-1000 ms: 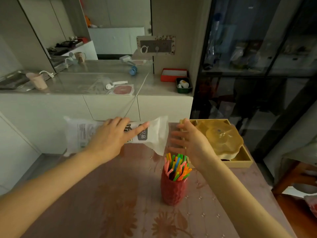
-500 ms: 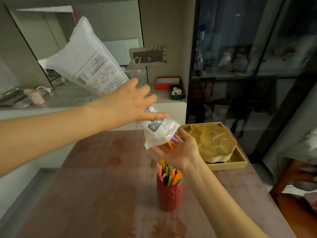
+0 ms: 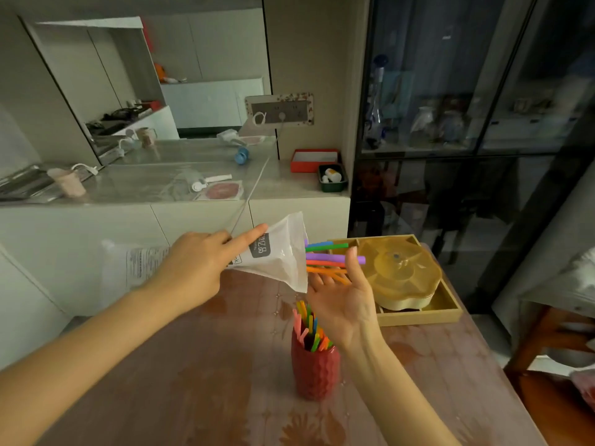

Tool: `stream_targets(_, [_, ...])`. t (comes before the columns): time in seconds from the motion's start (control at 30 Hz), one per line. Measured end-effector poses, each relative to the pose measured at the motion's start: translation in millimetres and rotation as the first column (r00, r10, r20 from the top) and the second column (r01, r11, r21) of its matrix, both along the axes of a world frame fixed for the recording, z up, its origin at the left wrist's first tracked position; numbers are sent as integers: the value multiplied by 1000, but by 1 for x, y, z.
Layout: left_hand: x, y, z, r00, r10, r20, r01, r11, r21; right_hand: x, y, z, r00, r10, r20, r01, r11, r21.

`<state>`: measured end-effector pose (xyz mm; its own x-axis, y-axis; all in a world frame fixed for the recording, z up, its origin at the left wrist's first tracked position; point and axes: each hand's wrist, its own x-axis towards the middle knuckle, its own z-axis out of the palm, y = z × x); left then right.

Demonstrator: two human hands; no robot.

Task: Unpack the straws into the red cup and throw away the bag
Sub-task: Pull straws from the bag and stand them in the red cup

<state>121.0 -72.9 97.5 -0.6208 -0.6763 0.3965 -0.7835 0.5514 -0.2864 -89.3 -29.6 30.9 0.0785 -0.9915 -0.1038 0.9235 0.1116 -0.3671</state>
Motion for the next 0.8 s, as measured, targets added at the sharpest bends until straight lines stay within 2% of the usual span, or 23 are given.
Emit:
stream_targets(0.07, [-3,6,-6,998,38,-39,-37,999,38,8,-1,-4,999,36,-10,-37,999,-40])
stream_targets(0.17, [-4,12,-20,996,58,-72,-49,991,128,18,2,-2,992,40,-122,-51,995,-87])
stream_targets(0.3, [0,15,-28,992,31,-118,-12,987,159,22,-3,11,968,-139,-208,139,990,-13])
stream_targets(0.43, [7,20,-36,986,57,-158,-30,985,173,10,-7,18,923,-264,-278,271,963,-15])
stream_targets(0.5, [11,22,-42,977,70,-203,-27,978,208,-3,-9,28,907,-345,-240,348,937,-32])
stream_targets(0.63, [15,24,-57,960,87,-268,-17,967,253,-32,-13,55,854,-515,-79,520,852,66])
stream_targets(0.8, [17,24,-76,935,103,-340,-7,963,271,-64,-11,70,788,-601,-137,607,795,1])
